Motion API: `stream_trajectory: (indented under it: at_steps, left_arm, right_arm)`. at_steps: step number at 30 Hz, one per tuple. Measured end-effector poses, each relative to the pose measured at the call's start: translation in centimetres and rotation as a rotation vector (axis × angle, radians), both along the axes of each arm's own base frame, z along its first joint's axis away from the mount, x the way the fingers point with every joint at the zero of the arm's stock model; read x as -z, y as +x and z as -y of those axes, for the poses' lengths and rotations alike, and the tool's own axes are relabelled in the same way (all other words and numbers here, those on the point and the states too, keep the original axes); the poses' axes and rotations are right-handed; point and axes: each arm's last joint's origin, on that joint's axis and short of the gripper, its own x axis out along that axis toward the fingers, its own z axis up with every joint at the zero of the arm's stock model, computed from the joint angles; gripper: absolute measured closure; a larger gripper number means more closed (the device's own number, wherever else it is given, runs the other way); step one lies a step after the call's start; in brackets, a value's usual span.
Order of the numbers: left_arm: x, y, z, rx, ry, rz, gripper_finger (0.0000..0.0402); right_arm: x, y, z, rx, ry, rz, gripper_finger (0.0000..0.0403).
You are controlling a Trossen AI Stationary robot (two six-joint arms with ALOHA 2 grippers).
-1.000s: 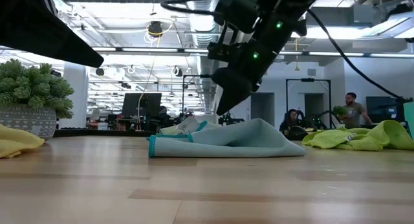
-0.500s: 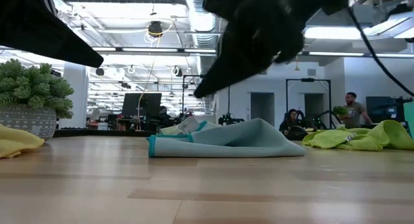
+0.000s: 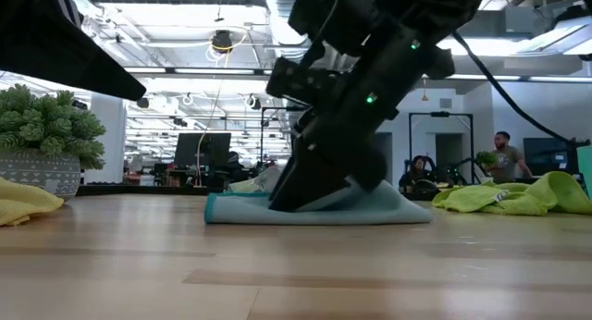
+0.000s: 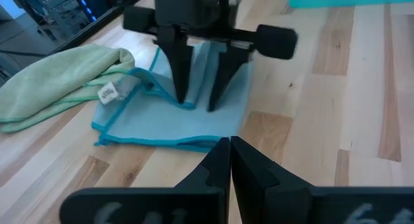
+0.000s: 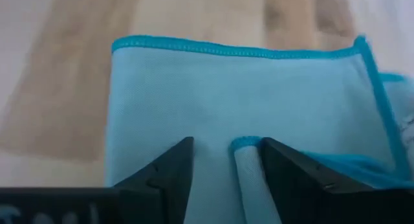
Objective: Fold microfiber towels
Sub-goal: Fold the blue microfiber cloth
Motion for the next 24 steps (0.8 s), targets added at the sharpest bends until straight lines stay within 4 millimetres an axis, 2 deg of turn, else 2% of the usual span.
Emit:
stream_trajectory:
  at_steps: [4,8,13,20,24]
  left_arm:
    - [0.0,0.0,0.0,0.004,-0.006,-0.008,0.0397]
    - [0.0,0.0,0.0,0.006,-0.005,-0.008,0.0397]
    - [0.0,0.1,0.1,0.010,-0.004,-0.009,0.0397]
    - [-0.1,0.0,0.4,0.038,0.028,-0.010,0.0397]
    - [-0.5,-0.2,1.5,0.110,0.113,0.021,0.0397]
  right_arm:
    - [0.2,0.0,-0.1,0.007,-0.070,-0.005,0.0230]
    - [-0.5,-0.6,-0.3,-0.006,-0.083,-0.031,0.0296]
    - [-2.4,-0.7,-0.7,-0.008,-0.068,0.025,0.0384]
    - [-4.4,-1.3,-2.0,-0.012,-0.093,0.104,0.0395]
    - [-4.5,-3.5,-3.8,-0.104,-0.059,0.162,0.0395]
